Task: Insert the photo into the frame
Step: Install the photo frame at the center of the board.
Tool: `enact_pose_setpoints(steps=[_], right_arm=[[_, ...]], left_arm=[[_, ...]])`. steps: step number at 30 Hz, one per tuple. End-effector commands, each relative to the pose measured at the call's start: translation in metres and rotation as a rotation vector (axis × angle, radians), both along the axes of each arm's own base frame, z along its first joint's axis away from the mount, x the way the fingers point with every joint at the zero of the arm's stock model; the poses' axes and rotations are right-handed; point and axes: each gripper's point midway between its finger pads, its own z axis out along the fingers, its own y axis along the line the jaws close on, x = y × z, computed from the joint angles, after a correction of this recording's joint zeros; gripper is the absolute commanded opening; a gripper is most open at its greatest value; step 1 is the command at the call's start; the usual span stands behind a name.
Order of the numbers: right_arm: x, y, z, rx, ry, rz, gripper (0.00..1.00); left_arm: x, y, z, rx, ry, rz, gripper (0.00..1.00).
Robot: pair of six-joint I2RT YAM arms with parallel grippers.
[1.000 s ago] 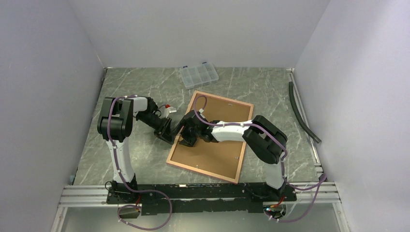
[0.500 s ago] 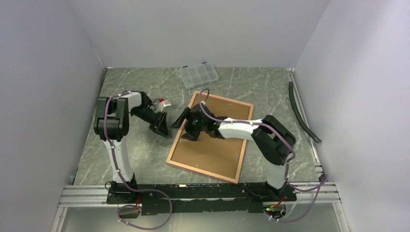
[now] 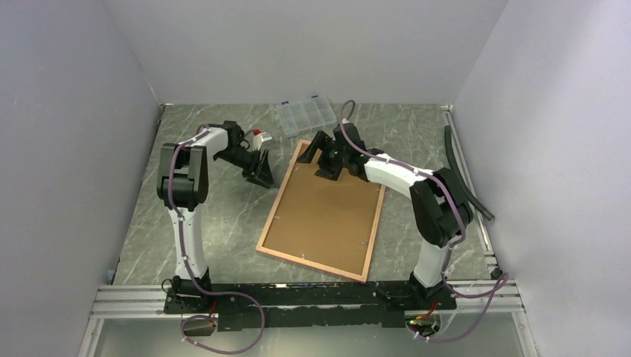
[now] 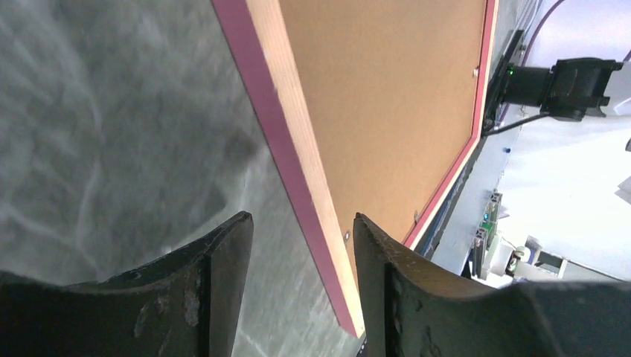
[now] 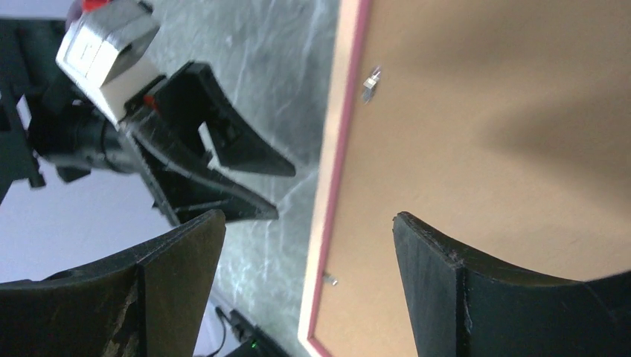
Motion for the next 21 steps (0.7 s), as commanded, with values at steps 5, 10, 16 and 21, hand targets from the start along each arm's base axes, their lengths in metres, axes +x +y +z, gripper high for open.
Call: enact_pose_setpoints(steps=[5, 10, 16, 21], right_arm=[[0.051, -0.011, -0.022, -0.078, -0.053, 0.089, 0.84], [0.068, 0.001, -0.042, -0.071, -0.031, 0.116, 0.82], [0.075, 0.020, -0.054, -0.016, -0.005, 0.141, 0.77], [0.070, 0.036, -0.060, 0.003, 0.017, 0.158, 0.75]], left_arm=[[0.039, -0.038, -0.006, -0.032, -0.006, 0.012, 0.49], [0.040, -0.042, -0.019, -0.026, 0.009, 0.007, 0.37], [0.035, -0.041, -0.031, -0.014, 0.029, -0.005, 0.25], [0.031, -0.041, -0.034, -0.027, 0.041, 0.000, 0.20]])
